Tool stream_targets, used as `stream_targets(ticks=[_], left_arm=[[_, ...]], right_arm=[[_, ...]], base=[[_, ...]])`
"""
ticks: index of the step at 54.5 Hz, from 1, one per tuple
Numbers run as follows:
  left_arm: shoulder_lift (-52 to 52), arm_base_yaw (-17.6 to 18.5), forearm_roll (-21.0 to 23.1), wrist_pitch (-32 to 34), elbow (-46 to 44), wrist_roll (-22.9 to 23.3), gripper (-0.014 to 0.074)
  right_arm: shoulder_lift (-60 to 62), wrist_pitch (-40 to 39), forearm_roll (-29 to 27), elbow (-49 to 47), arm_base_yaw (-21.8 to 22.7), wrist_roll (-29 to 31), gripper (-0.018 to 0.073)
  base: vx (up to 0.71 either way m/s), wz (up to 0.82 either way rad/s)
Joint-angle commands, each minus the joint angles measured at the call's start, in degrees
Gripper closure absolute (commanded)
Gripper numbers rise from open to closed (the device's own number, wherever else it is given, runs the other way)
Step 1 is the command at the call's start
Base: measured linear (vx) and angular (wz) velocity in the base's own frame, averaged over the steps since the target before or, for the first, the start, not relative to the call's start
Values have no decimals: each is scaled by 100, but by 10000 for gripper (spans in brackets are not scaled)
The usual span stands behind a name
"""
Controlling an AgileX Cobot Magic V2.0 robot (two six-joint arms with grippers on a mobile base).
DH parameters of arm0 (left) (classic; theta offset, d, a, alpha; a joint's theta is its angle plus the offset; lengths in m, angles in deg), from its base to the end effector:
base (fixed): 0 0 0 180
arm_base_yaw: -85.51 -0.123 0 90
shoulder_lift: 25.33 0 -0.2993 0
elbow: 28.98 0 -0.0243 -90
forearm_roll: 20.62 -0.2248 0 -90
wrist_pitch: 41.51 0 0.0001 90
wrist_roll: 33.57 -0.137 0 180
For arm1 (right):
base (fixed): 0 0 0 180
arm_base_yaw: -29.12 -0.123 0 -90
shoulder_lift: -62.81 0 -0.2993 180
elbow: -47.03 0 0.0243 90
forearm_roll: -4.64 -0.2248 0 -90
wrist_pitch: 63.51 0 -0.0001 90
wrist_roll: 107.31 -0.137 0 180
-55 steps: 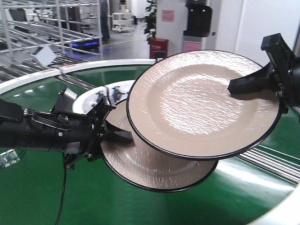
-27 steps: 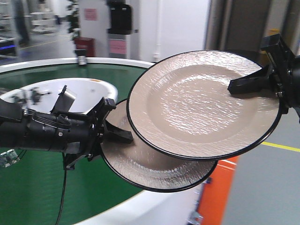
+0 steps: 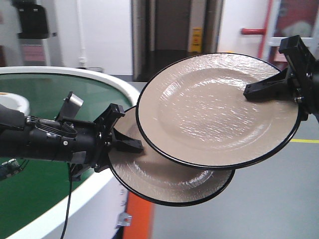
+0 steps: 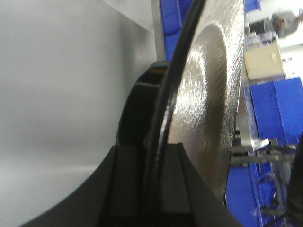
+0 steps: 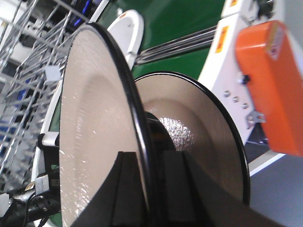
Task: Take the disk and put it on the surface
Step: 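Carry both plates while driving to the steel counter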
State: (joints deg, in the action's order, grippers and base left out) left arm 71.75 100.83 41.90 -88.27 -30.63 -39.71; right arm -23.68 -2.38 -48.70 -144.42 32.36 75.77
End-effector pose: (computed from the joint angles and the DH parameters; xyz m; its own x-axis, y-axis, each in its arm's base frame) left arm 0.3161 -0.1785 0.3682 -0.8794 -0.3345 -0.3388 0.1358 0.5059 -0.8518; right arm 0.2799 0.0806 0.4511 -0.7381 0.3970 -0.5455 -0.2130 0.6301 0.7468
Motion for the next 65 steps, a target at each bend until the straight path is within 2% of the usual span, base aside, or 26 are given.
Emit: stream_targets(ticks=[1,65], left_arm=[[-313,23,627,198,-211,63,598],[-313,23,627,198,-211,63,598]], right_arm=[[204,-455,-596,-237,17,-52,564],[204,-455,-596,-237,17,-47,564]], base=[[-2,-56],[11,-45]])
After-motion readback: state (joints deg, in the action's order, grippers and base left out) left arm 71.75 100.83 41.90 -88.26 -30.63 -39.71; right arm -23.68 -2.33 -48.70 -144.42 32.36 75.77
